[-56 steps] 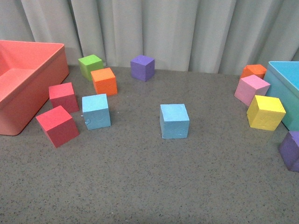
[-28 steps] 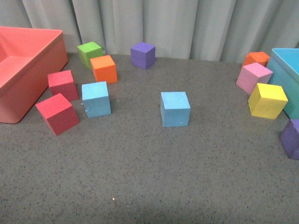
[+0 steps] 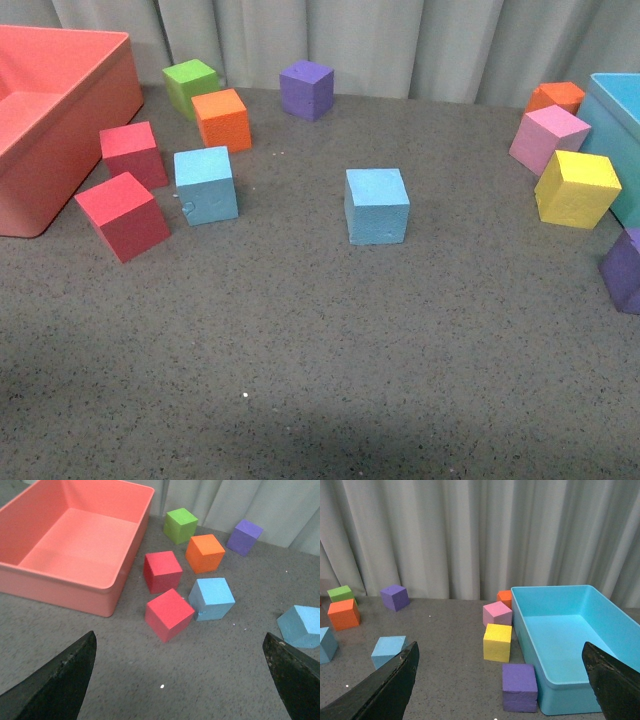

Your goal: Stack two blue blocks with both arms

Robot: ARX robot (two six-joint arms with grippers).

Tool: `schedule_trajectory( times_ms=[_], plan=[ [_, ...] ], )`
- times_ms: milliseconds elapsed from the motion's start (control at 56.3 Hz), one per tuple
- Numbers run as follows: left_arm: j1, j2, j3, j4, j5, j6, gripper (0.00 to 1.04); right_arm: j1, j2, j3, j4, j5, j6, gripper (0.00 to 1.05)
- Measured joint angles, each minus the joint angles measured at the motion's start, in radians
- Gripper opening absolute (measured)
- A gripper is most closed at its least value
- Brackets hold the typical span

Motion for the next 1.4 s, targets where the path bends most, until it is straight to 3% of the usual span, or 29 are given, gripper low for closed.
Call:
schedule_trajectory(
  times_ms=[178,338,675,1404],
  plan=[
    [-0.059,0.443,0.261,0.018,0.008,-0.007,0.98,0.000,0.000,0.000,0.000,0.000,0.000,0.95],
    [-0.105,0.806,0.604,-0.166,-0.004,-0.059,0.98,0.000,0.000,0.000,0.000,0.000,0.000,0.95],
    [-0.142,1.193,1.062,-0.436,-0.004,-0.145,0.98,0.000,0.000,0.000,0.000,0.000,0.000,0.95],
    [-0.135,1.466,1.366,-0.627,-0.017,-0.262,0.98,0.000,0.000,0.000,0.000,0.000,0.000,0.95]
  ],
)
